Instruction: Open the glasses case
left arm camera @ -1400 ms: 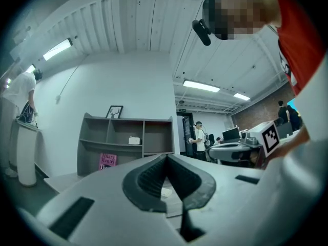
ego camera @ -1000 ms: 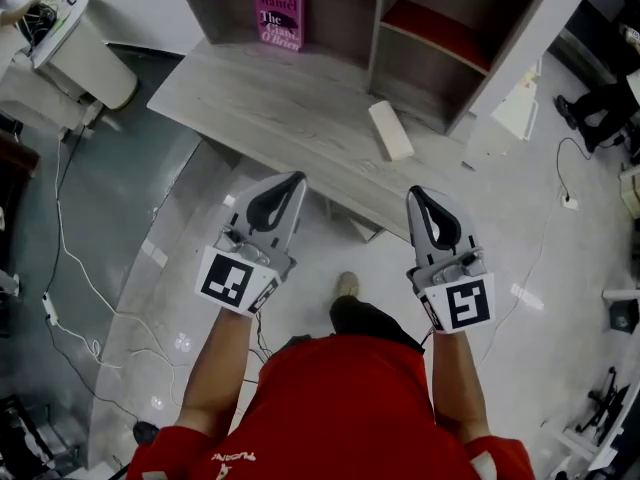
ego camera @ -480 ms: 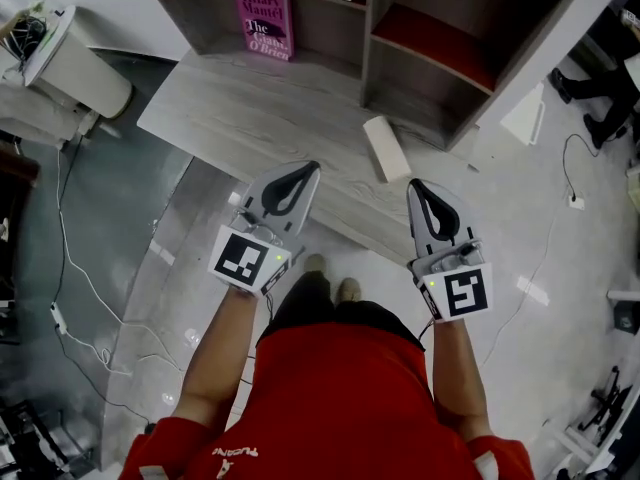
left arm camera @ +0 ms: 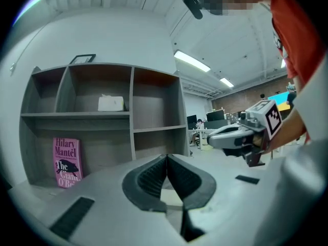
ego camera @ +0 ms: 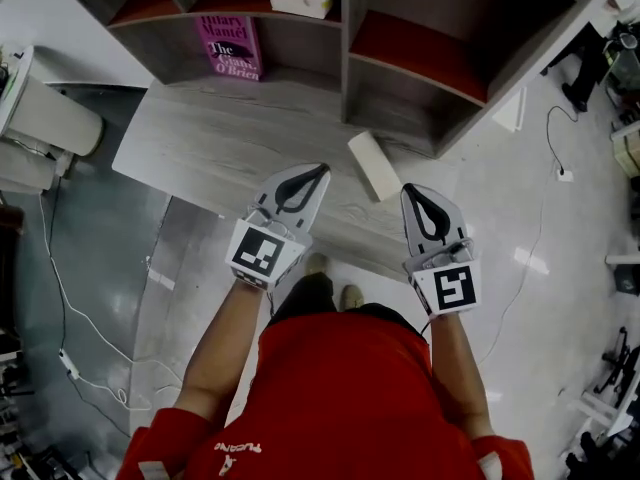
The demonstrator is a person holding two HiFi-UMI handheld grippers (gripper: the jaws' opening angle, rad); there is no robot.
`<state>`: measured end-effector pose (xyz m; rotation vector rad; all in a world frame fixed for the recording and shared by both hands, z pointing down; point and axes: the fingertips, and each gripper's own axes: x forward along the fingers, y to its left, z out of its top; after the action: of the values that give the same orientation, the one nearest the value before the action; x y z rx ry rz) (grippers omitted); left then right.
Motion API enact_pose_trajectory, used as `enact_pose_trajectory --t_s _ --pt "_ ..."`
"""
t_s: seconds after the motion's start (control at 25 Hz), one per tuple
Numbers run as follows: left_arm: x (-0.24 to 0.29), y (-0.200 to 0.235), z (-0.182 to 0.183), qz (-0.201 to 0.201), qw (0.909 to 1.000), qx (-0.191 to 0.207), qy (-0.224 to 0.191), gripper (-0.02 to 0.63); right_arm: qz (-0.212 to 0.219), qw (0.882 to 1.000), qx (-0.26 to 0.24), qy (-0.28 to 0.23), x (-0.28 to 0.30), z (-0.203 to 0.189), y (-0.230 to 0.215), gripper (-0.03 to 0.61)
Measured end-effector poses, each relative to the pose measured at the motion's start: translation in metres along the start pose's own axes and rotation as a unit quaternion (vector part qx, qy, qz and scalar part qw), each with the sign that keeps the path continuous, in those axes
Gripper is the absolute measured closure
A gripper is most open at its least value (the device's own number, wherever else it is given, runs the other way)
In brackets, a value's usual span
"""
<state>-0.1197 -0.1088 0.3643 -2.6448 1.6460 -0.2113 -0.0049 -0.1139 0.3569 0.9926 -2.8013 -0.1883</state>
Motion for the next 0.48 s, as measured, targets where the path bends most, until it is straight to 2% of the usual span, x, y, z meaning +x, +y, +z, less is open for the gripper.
enact_pose_trajectory --t_s 0.12,0.48 --pt "0.017 0.013 -0.017 -0.024 0.9996 0.008 0.008 0.604 -0.02 1.0 0.002 0.022 0.017 -0.014 -0.006 0.574" --pt "0.061 0.035 -0.072 -0.091 0.9932 0.005 0.072 0.601 -0.074 0.994 0.008 0.086 0.05 -0.053 -0.016 0.572"
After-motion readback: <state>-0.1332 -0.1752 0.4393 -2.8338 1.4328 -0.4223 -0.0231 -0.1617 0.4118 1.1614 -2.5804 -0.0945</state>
